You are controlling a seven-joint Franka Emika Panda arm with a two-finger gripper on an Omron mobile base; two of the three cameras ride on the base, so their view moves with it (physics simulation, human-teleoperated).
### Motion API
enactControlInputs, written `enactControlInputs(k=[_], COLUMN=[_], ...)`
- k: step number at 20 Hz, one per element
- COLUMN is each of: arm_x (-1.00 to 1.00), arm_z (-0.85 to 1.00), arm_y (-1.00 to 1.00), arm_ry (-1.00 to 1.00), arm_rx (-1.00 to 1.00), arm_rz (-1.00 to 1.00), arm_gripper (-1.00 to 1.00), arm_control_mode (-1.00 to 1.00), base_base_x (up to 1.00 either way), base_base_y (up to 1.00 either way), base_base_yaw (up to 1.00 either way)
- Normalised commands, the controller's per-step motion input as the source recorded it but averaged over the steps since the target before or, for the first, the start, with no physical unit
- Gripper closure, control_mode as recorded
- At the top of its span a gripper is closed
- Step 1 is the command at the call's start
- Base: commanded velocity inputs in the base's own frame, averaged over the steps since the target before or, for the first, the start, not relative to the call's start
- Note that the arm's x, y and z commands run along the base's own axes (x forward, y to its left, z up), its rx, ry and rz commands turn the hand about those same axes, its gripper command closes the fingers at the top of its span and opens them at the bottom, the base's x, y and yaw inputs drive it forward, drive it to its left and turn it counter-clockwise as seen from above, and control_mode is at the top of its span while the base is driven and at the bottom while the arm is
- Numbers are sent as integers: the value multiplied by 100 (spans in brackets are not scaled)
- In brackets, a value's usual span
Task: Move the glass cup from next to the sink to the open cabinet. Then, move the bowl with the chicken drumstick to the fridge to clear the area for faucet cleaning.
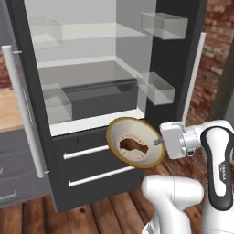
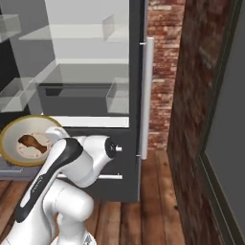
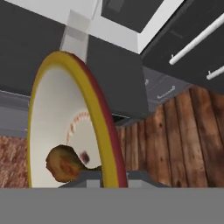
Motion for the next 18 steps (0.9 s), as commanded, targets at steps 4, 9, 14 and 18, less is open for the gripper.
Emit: enactControlInputs(k=[4, 9, 14, 18], arm_x=[0, 0, 0, 0], arm_z=[0, 0, 0, 0], arm_y=[0, 0, 0, 0], arm_ry=[0, 0, 0, 0], arm_rx=[0, 0, 0, 0], arm_rz=[0, 0, 0, 0], arm_gripper=[100, 100, 100, 100], arm_control_mode=[100, 100, 100, 100], base_base_x=[100, 98, 69, 6], base_base_y=[0, 7, 25, 46], base_base_yaw=[-6, -5, -8, -10])
